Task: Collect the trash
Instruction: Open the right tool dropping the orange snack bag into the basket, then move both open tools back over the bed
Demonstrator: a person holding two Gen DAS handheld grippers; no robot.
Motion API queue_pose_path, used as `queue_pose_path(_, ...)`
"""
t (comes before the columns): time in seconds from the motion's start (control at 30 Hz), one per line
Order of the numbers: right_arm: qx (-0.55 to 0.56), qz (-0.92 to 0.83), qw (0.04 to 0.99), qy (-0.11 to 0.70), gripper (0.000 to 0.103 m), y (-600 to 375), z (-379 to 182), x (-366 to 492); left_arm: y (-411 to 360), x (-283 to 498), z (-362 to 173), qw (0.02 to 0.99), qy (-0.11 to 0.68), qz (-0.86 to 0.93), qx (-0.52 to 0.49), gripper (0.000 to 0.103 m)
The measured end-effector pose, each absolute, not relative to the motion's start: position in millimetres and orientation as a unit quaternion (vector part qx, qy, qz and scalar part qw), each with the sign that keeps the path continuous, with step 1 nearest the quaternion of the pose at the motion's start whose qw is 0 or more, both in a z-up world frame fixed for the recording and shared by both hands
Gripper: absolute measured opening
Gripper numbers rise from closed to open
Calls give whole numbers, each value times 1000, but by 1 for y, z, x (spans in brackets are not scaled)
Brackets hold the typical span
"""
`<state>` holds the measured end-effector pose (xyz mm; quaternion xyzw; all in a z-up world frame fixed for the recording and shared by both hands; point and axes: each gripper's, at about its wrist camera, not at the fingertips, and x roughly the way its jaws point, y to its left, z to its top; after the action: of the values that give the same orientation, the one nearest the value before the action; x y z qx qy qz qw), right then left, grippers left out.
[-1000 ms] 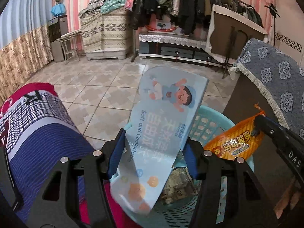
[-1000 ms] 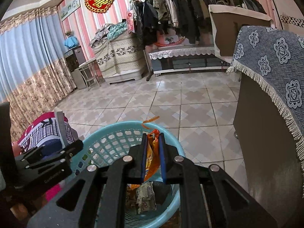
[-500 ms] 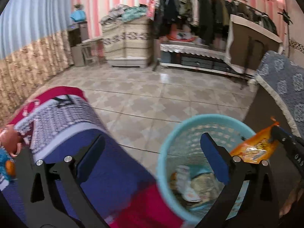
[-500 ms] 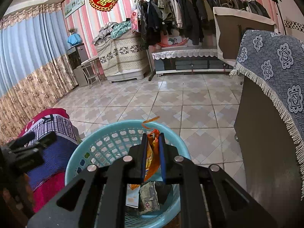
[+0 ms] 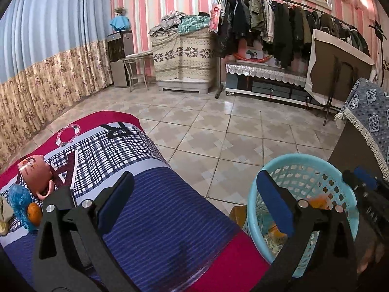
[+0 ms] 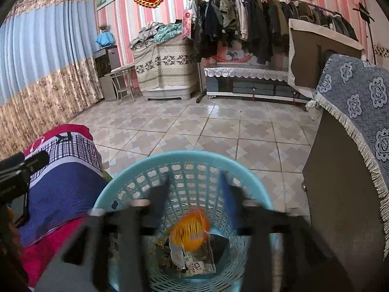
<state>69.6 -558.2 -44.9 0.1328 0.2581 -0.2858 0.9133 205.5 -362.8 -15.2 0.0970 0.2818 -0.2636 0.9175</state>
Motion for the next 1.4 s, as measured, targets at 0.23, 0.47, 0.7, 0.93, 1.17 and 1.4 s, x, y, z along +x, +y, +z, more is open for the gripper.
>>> queue_pose_path(0.23,109,-290,916,255,86,-547,-42,75,-353,209,-15,921,281,-256,90,97)
queue_pose_path(0.47,75,-286,920,258,94,-530,-38,80,-340,210,-7,925,278,-248,78,97)
queue_pose_path(0.7,64,-280,928,239,98,-515,-24,82,-314,206,10,933,261,-238,71,97)
queue_pose_path(0.93,56,-258,937,227,98,-495,-15,86,-266,203,25,943,259,-205,37,97)
queue_pose_path(1.17,42,-225,950,212,98,-459,-5,94,-218,182,32,958,237,-153,52,97)
queue_pose_path(1.4,11,-178,963,201,98,-405,9,103,-149,166,42,969,222,-102,47,97)
